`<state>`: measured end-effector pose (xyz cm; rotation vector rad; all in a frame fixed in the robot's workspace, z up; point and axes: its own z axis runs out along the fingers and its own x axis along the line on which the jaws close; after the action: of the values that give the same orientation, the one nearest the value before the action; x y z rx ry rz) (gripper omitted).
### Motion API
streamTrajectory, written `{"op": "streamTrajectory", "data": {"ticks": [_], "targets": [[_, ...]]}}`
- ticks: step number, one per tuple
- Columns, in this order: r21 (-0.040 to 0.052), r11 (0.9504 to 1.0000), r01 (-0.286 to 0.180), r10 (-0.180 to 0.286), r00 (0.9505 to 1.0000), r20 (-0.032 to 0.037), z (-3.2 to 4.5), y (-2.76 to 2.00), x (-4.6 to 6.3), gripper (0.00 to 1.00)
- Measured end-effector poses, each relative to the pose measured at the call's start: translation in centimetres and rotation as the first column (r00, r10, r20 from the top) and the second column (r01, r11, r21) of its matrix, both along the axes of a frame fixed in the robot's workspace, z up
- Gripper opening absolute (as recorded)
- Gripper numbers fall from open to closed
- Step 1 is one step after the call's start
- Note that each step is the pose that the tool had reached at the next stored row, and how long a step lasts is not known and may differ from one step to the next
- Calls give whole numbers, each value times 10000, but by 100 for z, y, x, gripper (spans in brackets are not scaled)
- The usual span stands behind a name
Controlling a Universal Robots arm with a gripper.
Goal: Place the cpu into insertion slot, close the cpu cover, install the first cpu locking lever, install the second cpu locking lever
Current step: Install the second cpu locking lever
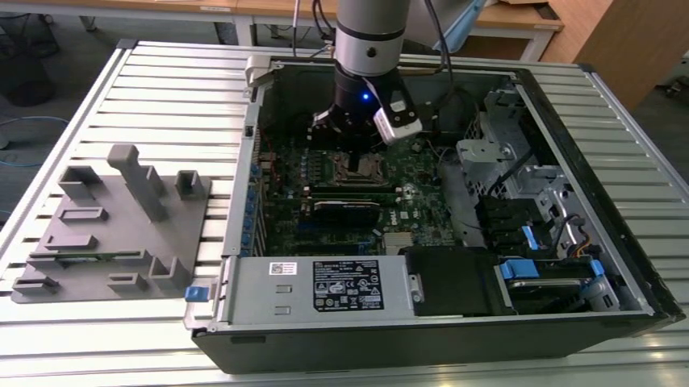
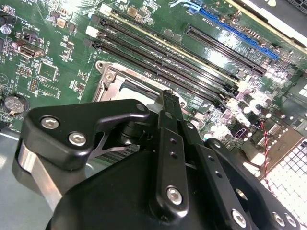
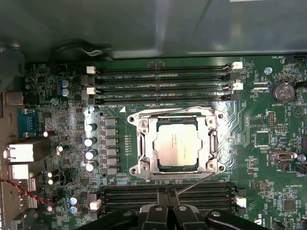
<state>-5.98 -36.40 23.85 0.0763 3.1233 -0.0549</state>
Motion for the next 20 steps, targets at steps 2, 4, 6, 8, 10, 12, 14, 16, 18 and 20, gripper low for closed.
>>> {"op": "streamTrajectory", "data": {"ticks": [2,4,6,8,10,12,14,16,18,20], "targets": [[1,10000,0,0,10000,0,-2,0,-1,11],[3,10000,0,0,10000,1,-9,0,-2,11],[0,10000,0,0,10000,0,-19,0,-4,11],[1,10000,-1,1,10000,1,-35,0,-4,11],[0,10000,0,0,10000,-1,-44,0,-5,11],[-3,10000,0,0,10000,-2,-44,0,-5,11],[0,10000,0,0,10000,0,-76,0,-5,11],[0,10000,0,0,10000,0,-76,0,-5,11],[0,10000,0,0,10000,0,-77,0,-5,11],[3,10000,1,-1,10000,2,-82,0,-6,11]]}}
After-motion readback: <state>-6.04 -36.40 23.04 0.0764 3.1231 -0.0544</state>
